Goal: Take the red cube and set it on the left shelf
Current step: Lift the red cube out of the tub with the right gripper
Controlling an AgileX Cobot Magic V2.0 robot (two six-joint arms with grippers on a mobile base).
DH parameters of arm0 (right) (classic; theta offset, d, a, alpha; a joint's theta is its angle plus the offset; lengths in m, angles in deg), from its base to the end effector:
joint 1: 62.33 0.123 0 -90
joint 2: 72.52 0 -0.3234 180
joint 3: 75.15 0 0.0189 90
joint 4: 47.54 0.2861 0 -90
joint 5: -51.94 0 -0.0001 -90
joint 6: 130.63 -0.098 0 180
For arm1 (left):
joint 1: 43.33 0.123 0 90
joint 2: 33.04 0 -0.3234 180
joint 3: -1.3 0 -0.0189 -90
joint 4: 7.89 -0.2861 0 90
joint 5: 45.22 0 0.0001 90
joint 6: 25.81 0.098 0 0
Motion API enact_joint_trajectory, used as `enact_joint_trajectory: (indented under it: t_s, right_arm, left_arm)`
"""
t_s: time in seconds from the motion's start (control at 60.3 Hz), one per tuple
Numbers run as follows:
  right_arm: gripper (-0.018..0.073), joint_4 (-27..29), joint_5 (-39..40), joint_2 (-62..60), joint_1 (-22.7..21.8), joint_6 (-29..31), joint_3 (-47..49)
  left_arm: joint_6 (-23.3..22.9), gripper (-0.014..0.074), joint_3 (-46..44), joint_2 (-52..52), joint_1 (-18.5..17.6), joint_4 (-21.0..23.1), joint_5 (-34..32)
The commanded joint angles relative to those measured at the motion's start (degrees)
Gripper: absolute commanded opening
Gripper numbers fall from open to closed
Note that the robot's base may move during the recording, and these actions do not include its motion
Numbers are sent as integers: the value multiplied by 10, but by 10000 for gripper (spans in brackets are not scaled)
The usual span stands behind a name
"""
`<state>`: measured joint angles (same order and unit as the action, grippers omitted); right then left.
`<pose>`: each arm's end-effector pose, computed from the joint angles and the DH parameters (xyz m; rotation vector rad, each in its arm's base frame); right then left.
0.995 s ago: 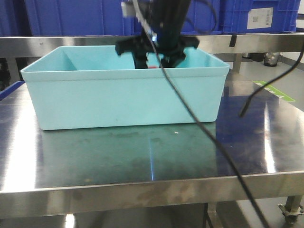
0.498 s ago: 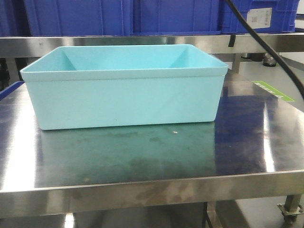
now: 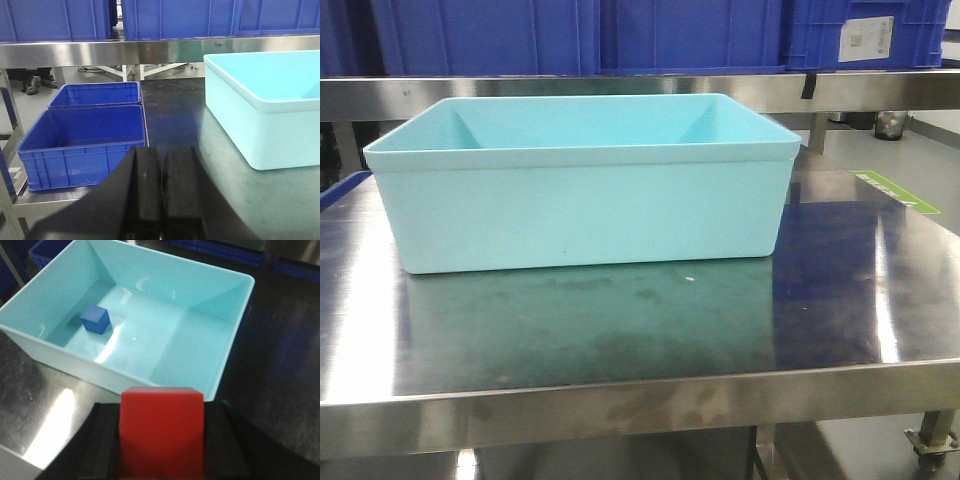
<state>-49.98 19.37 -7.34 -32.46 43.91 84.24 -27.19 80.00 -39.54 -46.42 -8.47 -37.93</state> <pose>0.2044 0.1148 0.4098 -0.4628 2.0300 0.3329 0.0600 -0.0031 0.1980 0.0312 1.6142 -0.0515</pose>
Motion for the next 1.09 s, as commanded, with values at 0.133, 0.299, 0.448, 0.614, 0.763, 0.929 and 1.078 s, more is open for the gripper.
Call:
enact_joint_trajectory:
  t_s: [0.133,0.299,0.448,0.614,0.763,0.929,1.078]
  right_arm:
    - [133,-7,124,-179,-2,7,-149]
    - [133,-7,131,-285,-2,7,-221]
    - [133,-7,129,-325,-2,7,-240]
    - [133,-7,145,-331,-2,7,-240]
    - [133,-7,164,-331,-2,7,-240]
    - [133,-7,160,-331,-2,7,-240]
    - [133,-7,160,-331,-2,7,-240]
  left_arm:
    - [0,102,13,8,-2,2,-50]
    - [0,102,13,8,-2,2,-50]
    - [0,102,13,8,-2,2,-50]
    - [0,102,13,8,-2,2,-50]
    - [0,102,13,8,-2,2,-50]
    - [0,102,13,8,-2,2,-50]
    - [0,102,13,8,-2,2,-50]
